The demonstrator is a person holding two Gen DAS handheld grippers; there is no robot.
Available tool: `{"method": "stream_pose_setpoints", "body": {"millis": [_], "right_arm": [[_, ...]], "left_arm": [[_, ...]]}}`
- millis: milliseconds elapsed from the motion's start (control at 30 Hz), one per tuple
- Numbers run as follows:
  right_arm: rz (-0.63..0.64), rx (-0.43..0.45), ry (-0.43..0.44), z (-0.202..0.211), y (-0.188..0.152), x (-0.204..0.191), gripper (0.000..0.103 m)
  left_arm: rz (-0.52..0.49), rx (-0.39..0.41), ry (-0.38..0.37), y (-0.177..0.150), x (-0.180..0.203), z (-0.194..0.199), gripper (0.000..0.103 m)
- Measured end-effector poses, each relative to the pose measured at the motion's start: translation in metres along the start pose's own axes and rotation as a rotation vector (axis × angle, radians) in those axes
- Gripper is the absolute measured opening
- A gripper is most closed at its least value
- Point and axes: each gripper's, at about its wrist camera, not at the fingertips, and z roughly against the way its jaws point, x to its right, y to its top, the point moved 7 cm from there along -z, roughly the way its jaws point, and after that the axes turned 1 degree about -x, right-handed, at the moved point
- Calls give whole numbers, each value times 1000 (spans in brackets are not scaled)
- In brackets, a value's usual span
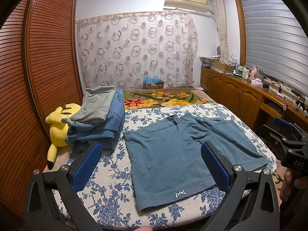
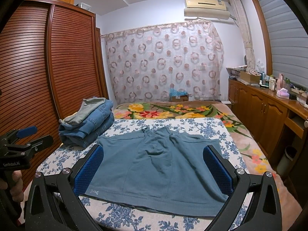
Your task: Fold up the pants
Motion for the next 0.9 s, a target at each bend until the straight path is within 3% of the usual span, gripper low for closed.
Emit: {"method": "stream_pose_setpoints", "body": {"millis": [900], "right_arm": [[-6, 3, 0, 0, 0, 0, 103]], "left_arm": [[-4, 4, 3, 0, 1, 1, 103]]}}
